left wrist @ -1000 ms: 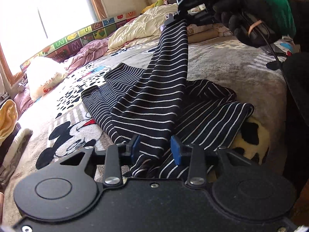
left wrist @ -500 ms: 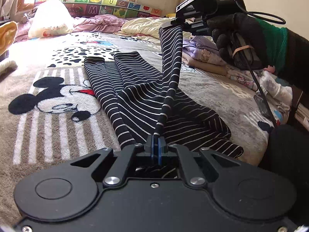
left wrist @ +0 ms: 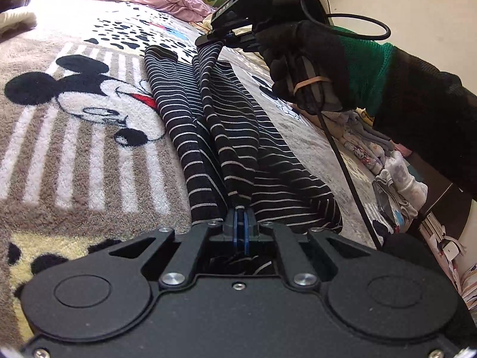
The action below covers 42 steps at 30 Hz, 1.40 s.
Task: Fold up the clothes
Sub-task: 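Lift the striped garment end with the right gripper while the left gripper holds its edge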
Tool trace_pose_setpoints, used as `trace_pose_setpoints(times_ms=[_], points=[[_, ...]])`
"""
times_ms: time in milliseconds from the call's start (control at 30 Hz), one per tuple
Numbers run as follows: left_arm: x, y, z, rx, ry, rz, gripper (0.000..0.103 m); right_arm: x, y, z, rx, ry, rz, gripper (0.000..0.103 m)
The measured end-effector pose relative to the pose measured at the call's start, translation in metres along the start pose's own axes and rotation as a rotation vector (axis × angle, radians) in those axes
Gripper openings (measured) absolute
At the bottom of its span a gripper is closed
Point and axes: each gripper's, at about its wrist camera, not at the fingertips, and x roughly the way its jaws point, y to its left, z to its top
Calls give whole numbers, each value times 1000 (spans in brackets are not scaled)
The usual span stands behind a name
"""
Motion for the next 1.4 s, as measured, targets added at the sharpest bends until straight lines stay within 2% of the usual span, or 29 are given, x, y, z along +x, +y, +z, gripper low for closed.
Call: trace_pose_setpoints(times_ms=[67,133,167,267,367,533,700,833,867,900,1100,1167,1267,1333,1367,1400], points=[[1,3,1,-15,7,-6,3,15,6,-2,-33,47,2,8],[1,5,1,-32,14,-9,3,28,5,-4,-28,100,22,28],[2,7,2,-44,17,-12,3,26,1,-4,-11,91,42,43],[1,7,2,-46,16,-14,3,8,-17,1,58,17,115,48],[-1,8,3,-58,8,-20,3,-9,-36,0,70,-26,116,52],[-2,12,6,-96,-11,-38,3,-12,-62,-19,51,-1,119,52],[2,10,5,-96,0,-43,4,-2,-66,-32,13,22,142,42],[5,10,4,-94,9,-36,4,9,-73,-30,77,20,170,40],[5,10,4,-94,9,-34,4,7,-74,-31,84,6,176,28],[5,10,3,-95,8,-33,4,5,-75,-31,91,-8,182,8],[0,22,1,-173,3,-46,2,-7,-91,-34,169,-108,207,7],[-1,28,-1,-211,4,-57,2,-4,-95,-36,159,-102,206,7],[-3,31,-1,-233,3,-62,2,9,-98,-37,167,-33,229,9],[-3,32,-1,-244,2,-63,2,16,-102,-36,208,-2,241,13],[-4,32,0,-250,2,-64,2,16,-105,-34,235,-14,257,17],[-4,31,0,-251,-3,-63,2,16,-108,-32,256,-25,270,27]])
